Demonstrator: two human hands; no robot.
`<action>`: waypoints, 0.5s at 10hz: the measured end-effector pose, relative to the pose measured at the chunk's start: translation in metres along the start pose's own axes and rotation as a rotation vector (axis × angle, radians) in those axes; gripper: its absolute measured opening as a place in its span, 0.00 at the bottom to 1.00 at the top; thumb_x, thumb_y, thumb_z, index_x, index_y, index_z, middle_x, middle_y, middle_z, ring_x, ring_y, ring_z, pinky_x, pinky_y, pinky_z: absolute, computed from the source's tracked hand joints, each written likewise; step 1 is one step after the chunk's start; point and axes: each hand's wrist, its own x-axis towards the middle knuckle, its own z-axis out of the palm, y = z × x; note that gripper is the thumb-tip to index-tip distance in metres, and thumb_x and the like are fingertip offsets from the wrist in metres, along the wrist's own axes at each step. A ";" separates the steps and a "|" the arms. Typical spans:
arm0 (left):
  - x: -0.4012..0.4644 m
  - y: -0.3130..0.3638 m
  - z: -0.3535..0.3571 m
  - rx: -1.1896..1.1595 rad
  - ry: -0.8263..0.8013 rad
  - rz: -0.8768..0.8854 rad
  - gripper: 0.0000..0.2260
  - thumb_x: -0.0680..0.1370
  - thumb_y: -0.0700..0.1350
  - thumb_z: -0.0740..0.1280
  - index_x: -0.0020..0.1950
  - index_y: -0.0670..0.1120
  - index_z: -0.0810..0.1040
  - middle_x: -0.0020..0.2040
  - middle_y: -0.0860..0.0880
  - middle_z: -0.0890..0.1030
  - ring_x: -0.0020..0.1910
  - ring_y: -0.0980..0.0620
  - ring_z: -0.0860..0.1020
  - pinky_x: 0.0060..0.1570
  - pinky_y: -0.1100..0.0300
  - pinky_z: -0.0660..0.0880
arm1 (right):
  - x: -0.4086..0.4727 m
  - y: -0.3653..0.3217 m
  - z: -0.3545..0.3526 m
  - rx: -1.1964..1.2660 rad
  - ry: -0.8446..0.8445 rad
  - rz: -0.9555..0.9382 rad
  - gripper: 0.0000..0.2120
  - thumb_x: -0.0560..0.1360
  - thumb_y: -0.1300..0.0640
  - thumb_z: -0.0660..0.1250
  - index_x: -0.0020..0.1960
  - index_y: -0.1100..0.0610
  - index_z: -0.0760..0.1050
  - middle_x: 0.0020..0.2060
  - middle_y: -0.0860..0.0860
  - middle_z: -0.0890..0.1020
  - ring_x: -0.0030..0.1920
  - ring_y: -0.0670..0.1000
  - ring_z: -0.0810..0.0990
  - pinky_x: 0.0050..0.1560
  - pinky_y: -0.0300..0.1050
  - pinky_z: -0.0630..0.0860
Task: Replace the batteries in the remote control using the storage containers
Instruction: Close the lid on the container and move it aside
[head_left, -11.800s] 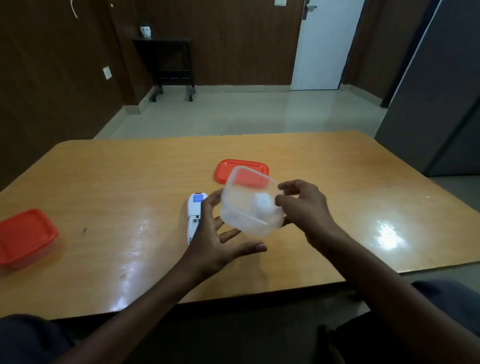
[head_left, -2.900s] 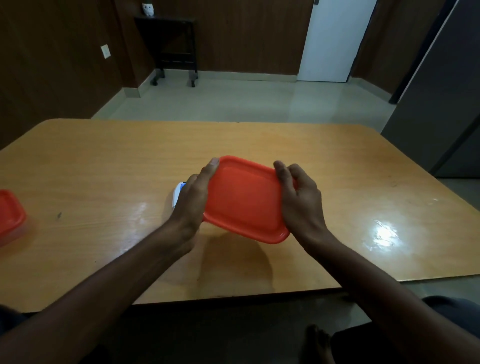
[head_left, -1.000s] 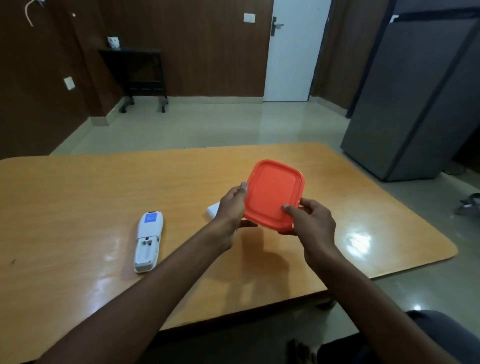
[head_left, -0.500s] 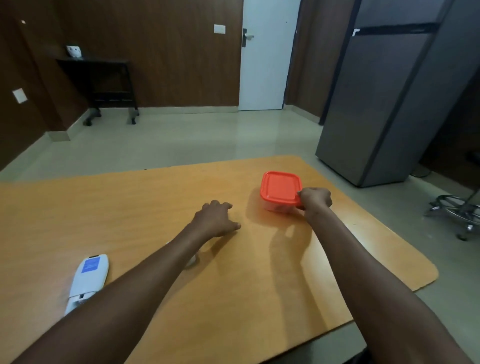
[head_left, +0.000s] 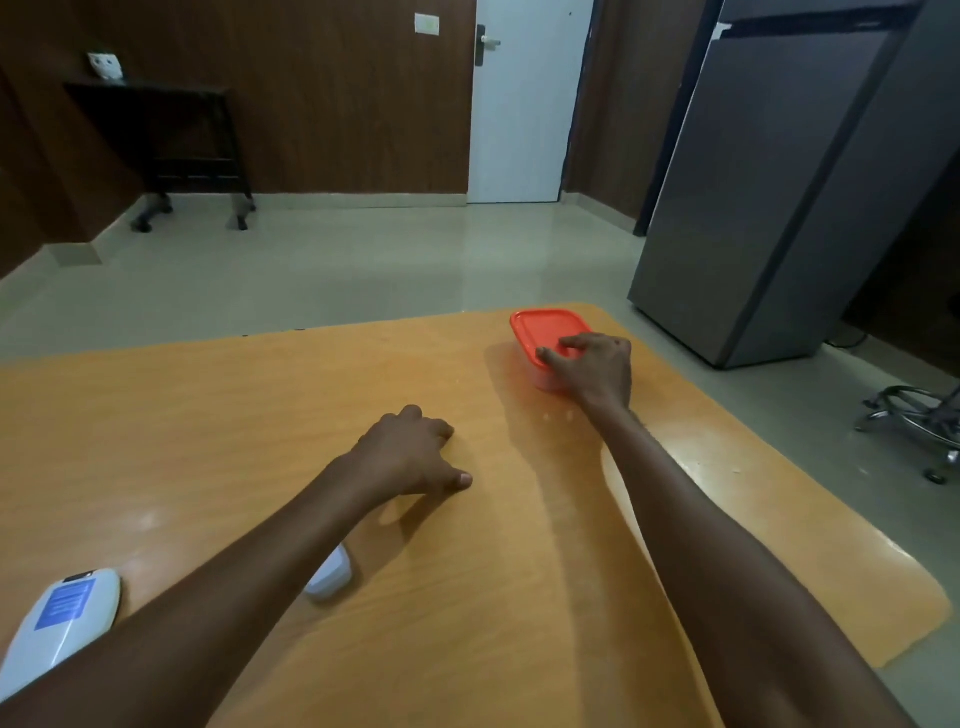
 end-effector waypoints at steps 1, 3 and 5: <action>0.001 0.000 0.001 0.017 0.009 0.006 0.35 0.74 0.67 0.68 0.77 0.55 0.67 0.72 0.46 0.69 0.68 0.44 0.71 0.63 0.48 0.74 | 0.025 0.002 0.006 -0.010 -0.021 0.067 0.24 0.71 0.37 0.71 0.61 0.50 0.84 0.61 0.54 0.83 0.65 0.56 0.77 0.65 0.53 0.75; 0.003 -0.001 0.002 0.032 0.018 0.021 0.35 0.74 0.67 0.68 0.77 0.56 0.67 0.71 0.47 0.70 0.67 0.44 0.72 0.61 0.51 0.74 | 0.065 0.001 0.002 -0.095 -0.120 0.170 0.22 0.73 0.41 0.70 0.65 0.47 0.80 0.66 0.55 0.79 0.65 0.58 0.77 0.67 0.54 0.74; 0.005 -0.002 0.004 0.030 0.034 0.028 0.35 0.74 0.68 0.68 0.77 0.56 0.67 0.71 0.47 0.69 0.68 0.44 0.71 0.62 0.51 0.74 | 0.087 0.000 -0.001 -0.106 -0.140 0.180 0.20 0.76 0.48 0.69 0.67 0.50 0.79 0.65 0.55 0.80 0.64 0.59 0.77 0.69 0.56 0.70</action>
